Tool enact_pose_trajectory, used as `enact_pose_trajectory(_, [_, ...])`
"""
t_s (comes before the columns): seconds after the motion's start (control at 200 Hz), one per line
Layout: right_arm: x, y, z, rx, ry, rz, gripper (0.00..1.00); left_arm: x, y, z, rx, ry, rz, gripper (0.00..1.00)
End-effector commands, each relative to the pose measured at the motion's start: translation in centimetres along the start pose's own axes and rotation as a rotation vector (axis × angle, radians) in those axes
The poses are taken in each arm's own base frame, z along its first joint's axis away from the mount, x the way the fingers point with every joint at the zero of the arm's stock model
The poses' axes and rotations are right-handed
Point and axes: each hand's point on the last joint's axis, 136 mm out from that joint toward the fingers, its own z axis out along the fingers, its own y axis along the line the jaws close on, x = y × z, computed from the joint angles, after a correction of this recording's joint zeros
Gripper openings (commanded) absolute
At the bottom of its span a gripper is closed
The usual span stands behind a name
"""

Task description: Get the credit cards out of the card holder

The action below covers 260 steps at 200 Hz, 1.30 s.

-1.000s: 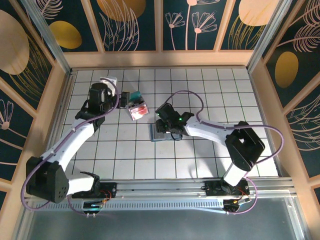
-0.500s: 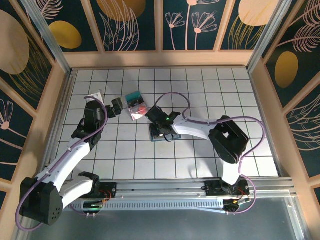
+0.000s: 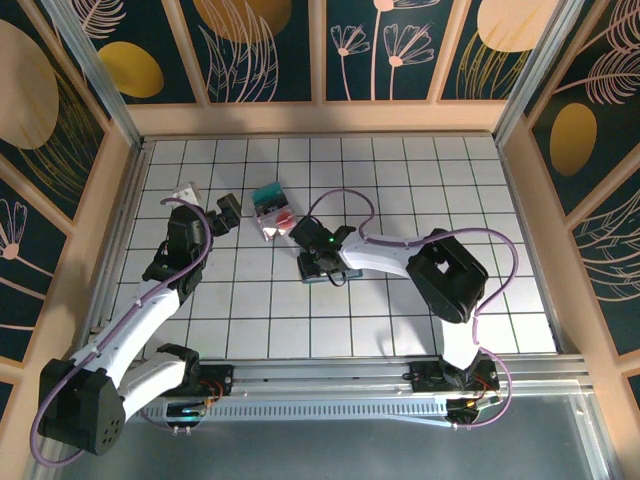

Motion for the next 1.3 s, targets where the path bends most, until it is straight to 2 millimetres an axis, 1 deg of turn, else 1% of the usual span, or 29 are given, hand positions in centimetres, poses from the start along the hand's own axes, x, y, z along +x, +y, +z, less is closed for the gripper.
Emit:
enact_pose_trajectory(0.0, [1.3,-0.8,0.5,0.046,0.039,-0.005,0.57,-0.4,0.4,-0.2,-0.009,-0.027,-0.027,0.99])
enact_pose_trajectory(0.08, [1.6,-1.1,0.7,0.053,0.043,-0.003,0.55,-0.3,0.4,-0.2,-0.009,-0.022,-0.025,0.99])
enact_pose_trajectory(0.23, [1.8,-0.9,0.8,0.039,0.040,0.003,0.45,-0.4,0.3,-0.2,-0.004,-0.020,-0.018,0.99])
enact_pose_trajectory(0.32, [1.7,-0.8,0.7,0.027,0.035,0.007,0.44,-0.5,0.2,-0.2,-0.002,-0.020,-0.012,0.99])
enact_pose_trajectory(0.445, [1.6,-0.8,0.5,0.027,0.030,0.009,0.34,-0.6,0.2,-0.3,-0.001,-0.018,-0.006,0.99])
enact_pose_trajectory(0.651, [0.9,-0.8,-1.1,0.008,-0.007,0.019,0.20,-1.0,-0.9,-0.6,0.049,-0.015,0.024,0.99])
enact_pose_trajectory(0.736, [0.7,-0.9,-1.9,0.005,-0.026,0.027,0.16,-1.2,-1.2,-0.9,0.065,-0.018,0.024,0.99])
enact_pose_trajectory(0.886, [0.3,-1.6,-3.1,0.013,-0.059,0.036,0.15,-1.3,-2.3,-1.8,0.102,-0.026,0.022,0.99])
enact_pose_trajectory(1.026, [0.1,-2.7,-3.6,0.040,-0.076,0.050,0.15,-0.3,-3.3,-2.0,0.123,-0.009,0.028,0.99])
enact_pose_trajectory(1.161, [-0.1,-3.8,-3.7,0.068,-0.083,0.063,0.20,0.4,-3.7,-1.8,0.127,0.006,0.032,0.99])
enact_pose_trajectory(1.296, [-0.2,-4.9,-4.2,0.113,-0.099,0.075,0.28,0.3,-4.0,-1.7,0.131,0.003,0.033,0.99])
